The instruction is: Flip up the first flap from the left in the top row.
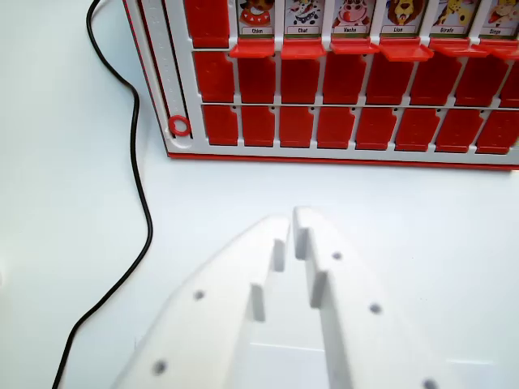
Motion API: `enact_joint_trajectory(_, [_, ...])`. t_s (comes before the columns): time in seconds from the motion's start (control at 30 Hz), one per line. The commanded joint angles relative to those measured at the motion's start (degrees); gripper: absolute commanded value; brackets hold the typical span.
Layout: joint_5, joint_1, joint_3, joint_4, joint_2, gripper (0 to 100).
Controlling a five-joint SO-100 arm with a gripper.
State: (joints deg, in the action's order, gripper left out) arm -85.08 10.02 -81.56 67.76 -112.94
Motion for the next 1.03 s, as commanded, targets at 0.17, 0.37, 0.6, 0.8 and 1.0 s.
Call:
enact_joint_trajectory(0.17, [-5.8,-2.6,2.5,5.1,-9.6,0])
enact_joint_trajectory(0.37, [-7.7,-3.9,4.7,8.1,-11.3,0])
enact_joint_trajectory(0.6, [-9.1,-5.9,3.9,9.1,-13.4,0])
enact_joint_trajectory(0.8, [-9.9,-6.5,2.7,7.9,-14.1,0])
enact_joint_trajectory(1.0, [-9.7,-6.7,2.1,7.6,-14.2,0])
